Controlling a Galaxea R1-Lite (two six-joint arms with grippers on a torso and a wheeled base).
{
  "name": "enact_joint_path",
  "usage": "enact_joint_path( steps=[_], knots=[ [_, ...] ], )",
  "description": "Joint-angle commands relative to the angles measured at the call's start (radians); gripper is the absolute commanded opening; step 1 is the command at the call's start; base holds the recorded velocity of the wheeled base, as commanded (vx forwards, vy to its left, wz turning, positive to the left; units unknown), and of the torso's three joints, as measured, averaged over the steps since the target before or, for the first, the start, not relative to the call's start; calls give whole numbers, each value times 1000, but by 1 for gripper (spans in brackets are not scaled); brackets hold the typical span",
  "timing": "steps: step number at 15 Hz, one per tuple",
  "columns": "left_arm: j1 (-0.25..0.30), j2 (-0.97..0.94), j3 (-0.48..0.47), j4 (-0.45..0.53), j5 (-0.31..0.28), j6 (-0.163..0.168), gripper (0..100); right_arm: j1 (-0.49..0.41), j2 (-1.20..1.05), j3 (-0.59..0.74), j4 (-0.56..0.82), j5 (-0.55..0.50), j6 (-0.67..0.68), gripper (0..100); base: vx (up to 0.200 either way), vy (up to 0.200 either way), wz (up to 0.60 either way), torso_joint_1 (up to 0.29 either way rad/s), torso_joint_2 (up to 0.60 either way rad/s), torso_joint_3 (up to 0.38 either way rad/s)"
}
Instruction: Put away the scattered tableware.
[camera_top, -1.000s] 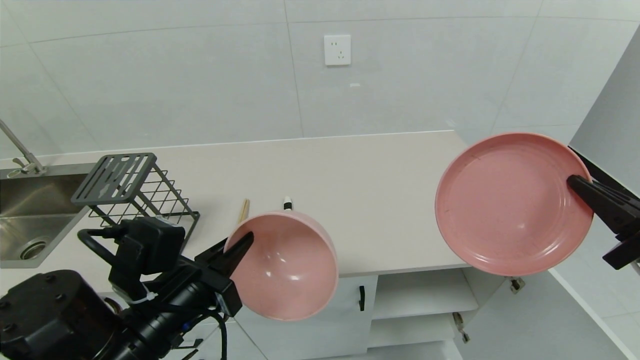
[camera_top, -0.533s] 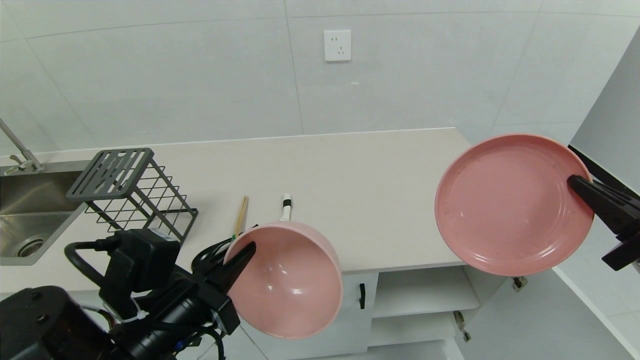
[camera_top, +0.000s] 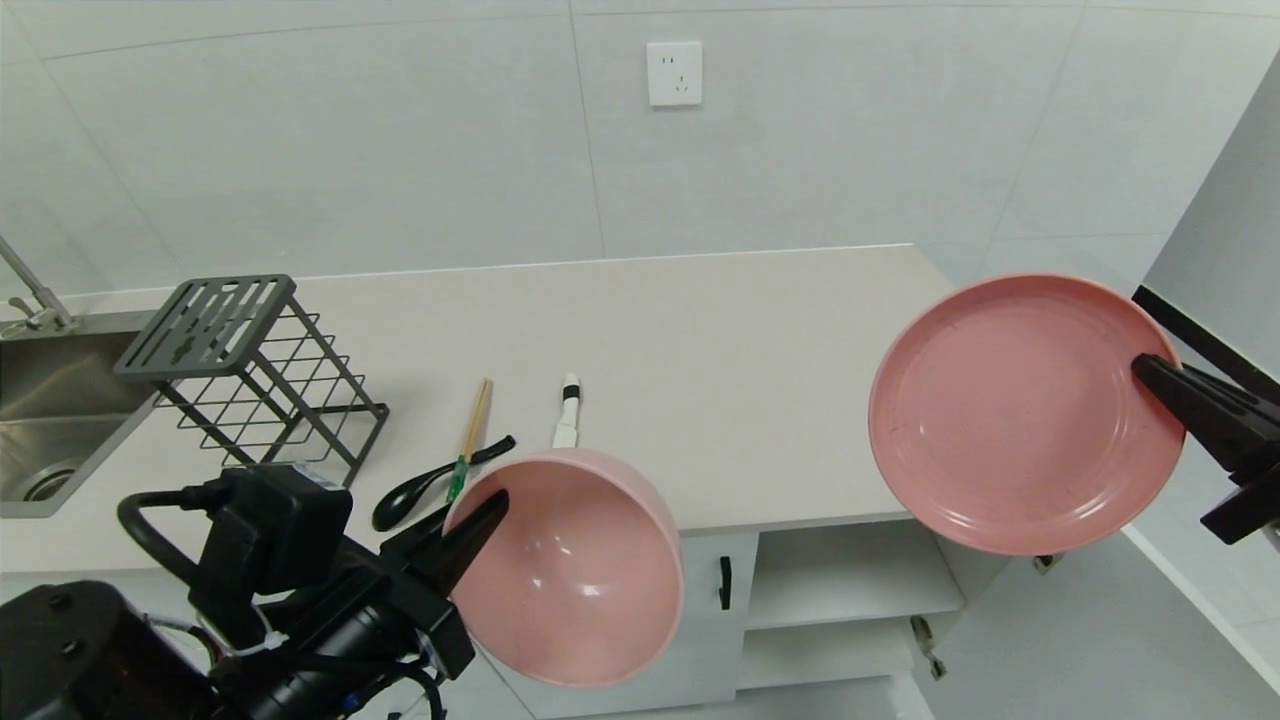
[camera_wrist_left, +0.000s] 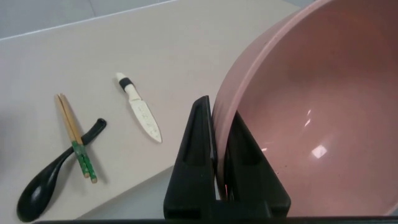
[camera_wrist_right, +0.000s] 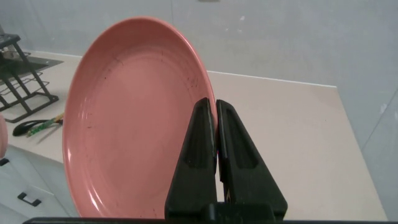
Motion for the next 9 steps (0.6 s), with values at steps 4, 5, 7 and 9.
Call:
enact_joint_path(
  steps=[4, 5, 7, 9],
  knots=[
    [0, 1, 3, -1, 1, -4, 0, 2, 9, 3, 0, -1, 18, 0, 0, 0, 0, -246, 493, 244],
    [0, 1, 3, -1, 1, -4, 0, 2, 9, 3, 0, -1, 18, 0, 0, 0, 0, -276, 554, 266],
    [0, 3, 3, -1, 1, -6, 0, 2, 15, 4, -8, -1, 41, 0, 0, 0, 0, -288, 557, 273],
    [0, 5, 3, -1, 1, -7, 0, 2, 28, 10, -39, -2, 161, 0, 0, 0, 0, -278, 540, 266]
  ],
)
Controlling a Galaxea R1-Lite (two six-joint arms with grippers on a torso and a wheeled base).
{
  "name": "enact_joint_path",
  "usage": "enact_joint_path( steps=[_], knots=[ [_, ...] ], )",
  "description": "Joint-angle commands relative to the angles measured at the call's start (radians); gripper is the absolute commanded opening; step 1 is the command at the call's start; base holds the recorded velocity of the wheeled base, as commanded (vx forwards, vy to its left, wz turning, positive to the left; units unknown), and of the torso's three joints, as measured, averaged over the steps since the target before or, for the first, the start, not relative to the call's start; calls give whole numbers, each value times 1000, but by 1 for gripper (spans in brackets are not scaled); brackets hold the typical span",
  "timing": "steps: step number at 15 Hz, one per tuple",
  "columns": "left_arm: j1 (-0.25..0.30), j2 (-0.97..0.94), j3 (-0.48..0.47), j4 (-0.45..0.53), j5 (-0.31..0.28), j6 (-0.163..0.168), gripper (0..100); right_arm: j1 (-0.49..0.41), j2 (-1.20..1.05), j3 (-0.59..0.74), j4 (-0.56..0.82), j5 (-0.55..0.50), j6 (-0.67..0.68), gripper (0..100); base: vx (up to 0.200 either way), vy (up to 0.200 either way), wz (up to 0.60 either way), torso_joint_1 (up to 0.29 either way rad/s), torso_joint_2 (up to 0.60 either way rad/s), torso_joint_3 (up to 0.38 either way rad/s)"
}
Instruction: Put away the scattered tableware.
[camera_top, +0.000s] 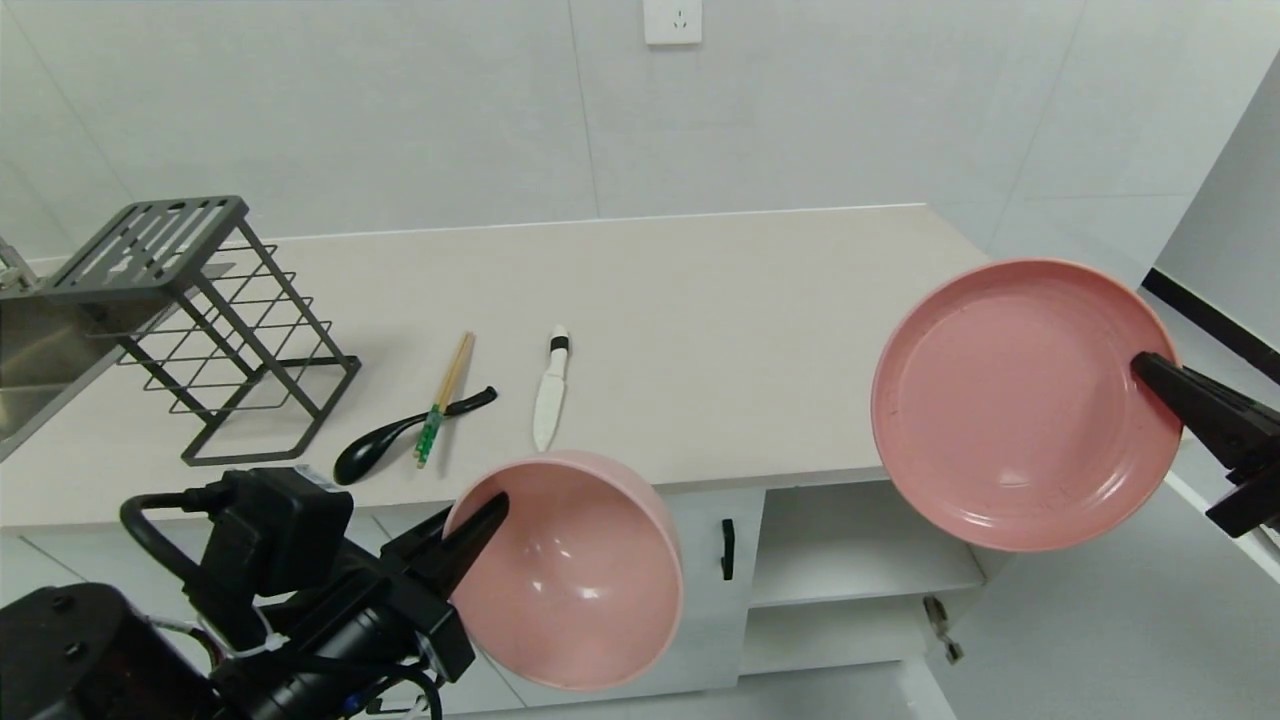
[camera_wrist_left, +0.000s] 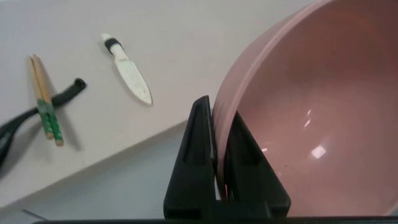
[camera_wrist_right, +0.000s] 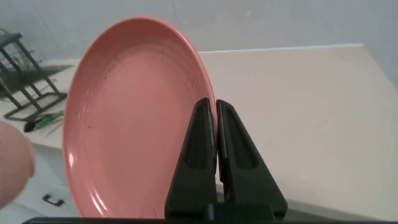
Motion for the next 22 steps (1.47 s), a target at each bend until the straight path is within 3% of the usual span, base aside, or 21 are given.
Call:
enact_joint_path(
  steps=[1, 11, 20, 22],
  knots=[
    [0, 4, 0, -1, 1, -2, 0, 1, 10, 7, -2, 1, 48, 0, 0, 0, 0, -276, 525, 261],
    [0, 15, 0, -1, 1, -3, 0, 2, 42, 56, -4, 3, 49, 0, 0, 0, 0, -254, 486, 230],
    [0, 23, 0, -1, 1, -6, 0, 2, 73, 81, -4, 3, 45, 0, 0, 0, 0, -20, 40, 18],
    [0, 24, 0, -1, 1, -20, 0, 2, 74, 82, -4, 3, 45, 0, 0, 0, 0, 0, 0, 0]
  ],
)
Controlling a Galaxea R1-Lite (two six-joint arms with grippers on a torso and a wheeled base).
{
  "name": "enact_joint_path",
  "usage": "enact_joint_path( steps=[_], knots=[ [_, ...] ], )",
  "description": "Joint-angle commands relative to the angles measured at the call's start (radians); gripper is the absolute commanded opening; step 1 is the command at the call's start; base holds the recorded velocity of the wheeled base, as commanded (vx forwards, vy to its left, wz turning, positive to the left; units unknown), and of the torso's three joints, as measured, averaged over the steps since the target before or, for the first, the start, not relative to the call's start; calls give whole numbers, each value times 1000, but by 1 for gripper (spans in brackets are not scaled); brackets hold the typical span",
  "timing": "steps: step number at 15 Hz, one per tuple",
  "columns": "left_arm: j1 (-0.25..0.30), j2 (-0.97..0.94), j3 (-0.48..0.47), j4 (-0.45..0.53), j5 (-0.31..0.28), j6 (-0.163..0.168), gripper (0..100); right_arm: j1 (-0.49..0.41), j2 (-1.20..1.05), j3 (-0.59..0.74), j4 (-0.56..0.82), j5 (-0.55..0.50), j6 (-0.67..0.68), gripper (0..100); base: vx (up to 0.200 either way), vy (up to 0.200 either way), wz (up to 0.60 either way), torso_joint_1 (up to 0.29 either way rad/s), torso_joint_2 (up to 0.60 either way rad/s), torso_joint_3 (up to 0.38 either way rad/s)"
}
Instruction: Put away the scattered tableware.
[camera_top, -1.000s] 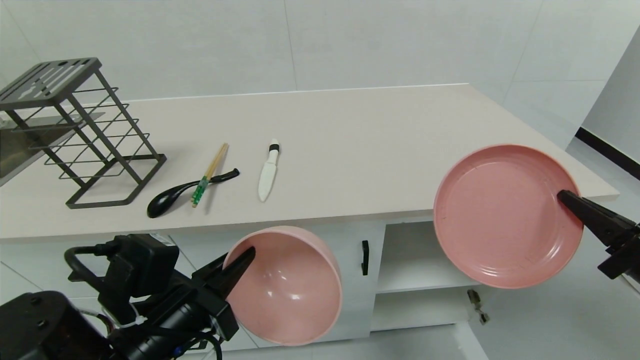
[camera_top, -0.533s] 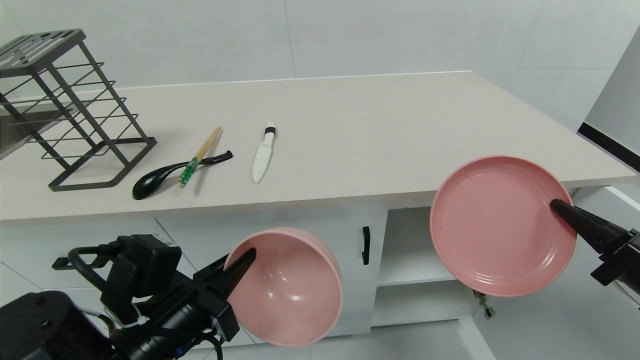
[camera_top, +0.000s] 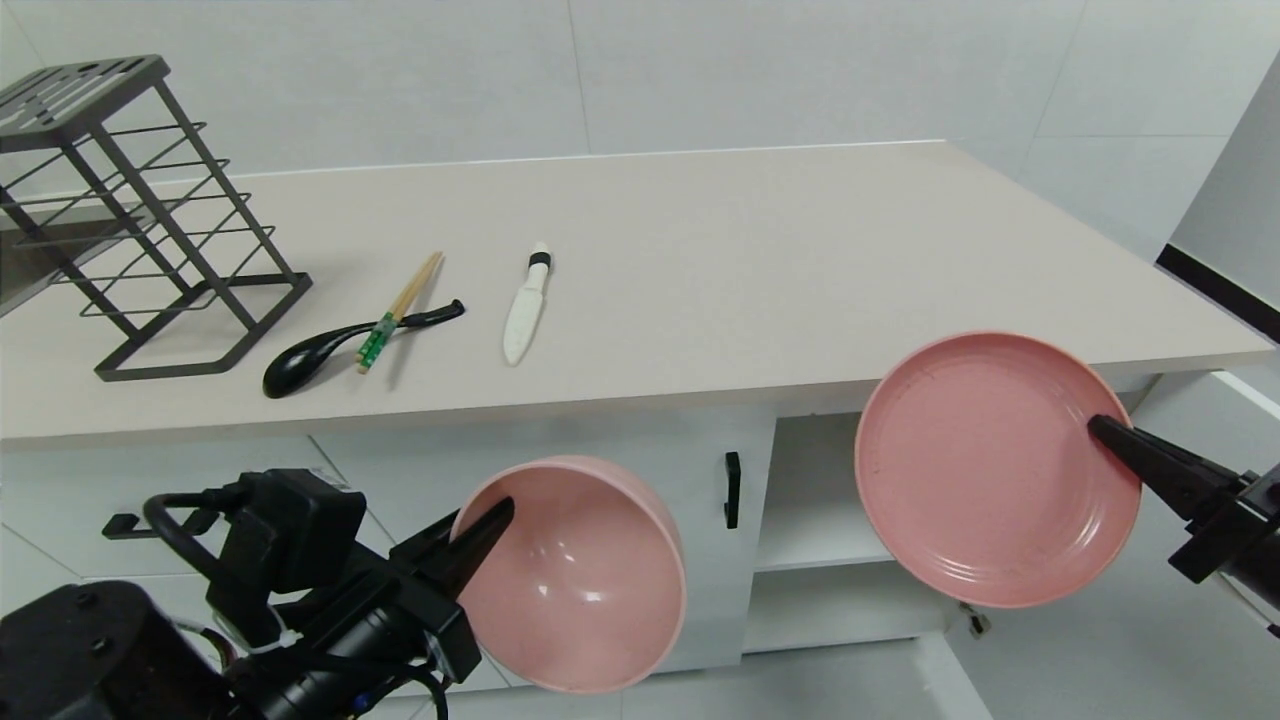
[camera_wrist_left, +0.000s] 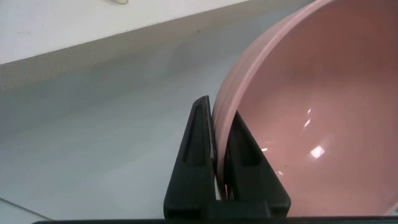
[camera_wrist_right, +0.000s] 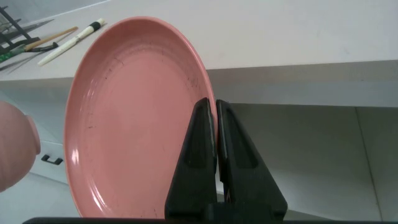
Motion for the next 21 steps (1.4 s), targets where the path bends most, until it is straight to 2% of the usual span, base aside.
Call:
enact_joint_path(
  steps=[1, 7, 16, 21],
  knots=[
    [0, 3, 1, -1, 0, -1, 0, 1, 3, 3, -1, 0, 0, 0, 0, 0, 0, 0, 0, 0],
    [0, 1, 6, -1, 0, -4, 0, 2, 46, 41, -1, 0, -69, 0, 0, 0, 0, -15, 22, 14],
    [0, -2, 23, -1, 2, -4, 0, 4, 110, 53, -1, -1, -71, 0, 0, 0, 0, -217, 344, 148],
    [0, -5, 41, -1, 2, -5, 0, 4, 133, 53, 1, -1, -71, 0, 0, 0, 0, -40, 140, 58]
  ],
)
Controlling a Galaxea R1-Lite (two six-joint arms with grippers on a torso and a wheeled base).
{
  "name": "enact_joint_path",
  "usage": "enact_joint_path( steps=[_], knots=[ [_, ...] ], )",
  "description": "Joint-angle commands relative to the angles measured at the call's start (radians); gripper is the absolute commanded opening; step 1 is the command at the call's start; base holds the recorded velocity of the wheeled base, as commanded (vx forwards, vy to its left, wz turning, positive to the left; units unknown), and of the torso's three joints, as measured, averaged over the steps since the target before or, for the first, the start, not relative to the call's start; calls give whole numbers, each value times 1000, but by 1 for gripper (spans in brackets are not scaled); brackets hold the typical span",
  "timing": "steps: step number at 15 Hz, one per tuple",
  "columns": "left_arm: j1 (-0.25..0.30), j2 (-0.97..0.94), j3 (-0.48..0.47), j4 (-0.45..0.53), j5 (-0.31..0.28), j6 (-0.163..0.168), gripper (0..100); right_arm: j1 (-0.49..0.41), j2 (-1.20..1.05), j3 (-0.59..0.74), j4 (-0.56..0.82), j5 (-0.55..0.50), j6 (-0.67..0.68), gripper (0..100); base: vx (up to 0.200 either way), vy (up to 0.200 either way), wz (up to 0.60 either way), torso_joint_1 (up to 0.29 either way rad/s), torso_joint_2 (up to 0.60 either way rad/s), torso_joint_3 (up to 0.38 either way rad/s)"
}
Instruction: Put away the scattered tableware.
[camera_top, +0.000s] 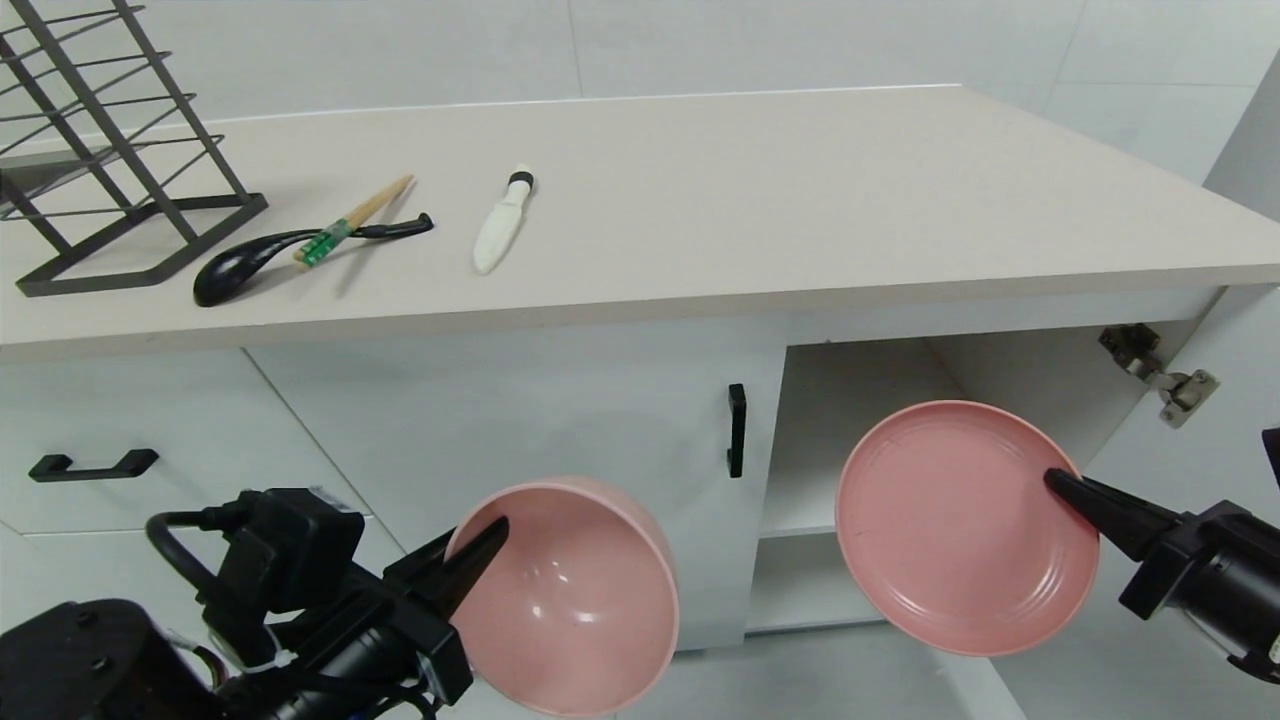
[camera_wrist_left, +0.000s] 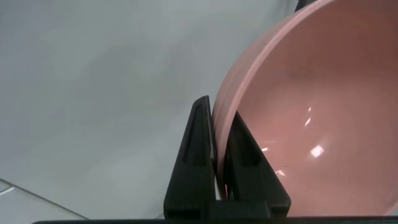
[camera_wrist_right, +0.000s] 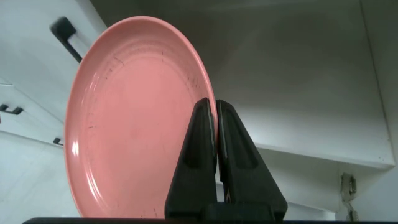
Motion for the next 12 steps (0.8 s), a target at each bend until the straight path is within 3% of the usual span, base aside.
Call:
enact_joint_path(
  steps=[1, 4, 8, 12],
  knots=[
    [0, -4, 1, -1, 1, 0, 0, 0, 13, 0, 0, 0, 0, 0, 0, 0, 0, -2, 90, 46],
    [0, 0, 2, -1, 1, -2, 0, 0, 14, 0, 0, 0, 0, 0, 0, 0, 0, 1, 19, 14],
    [0, 3, 1, -1, 1, -2, 0, -1, 21, 0, 0, -1, 0, 0, 0, 0, -600, 2, 4, 13],
    [0, 4, 2, -1, 1, -8, 0, -1, 36, 0, 0, -1, 0, 0, 0, 0, 0, 0, 0, 0]
  ],
)
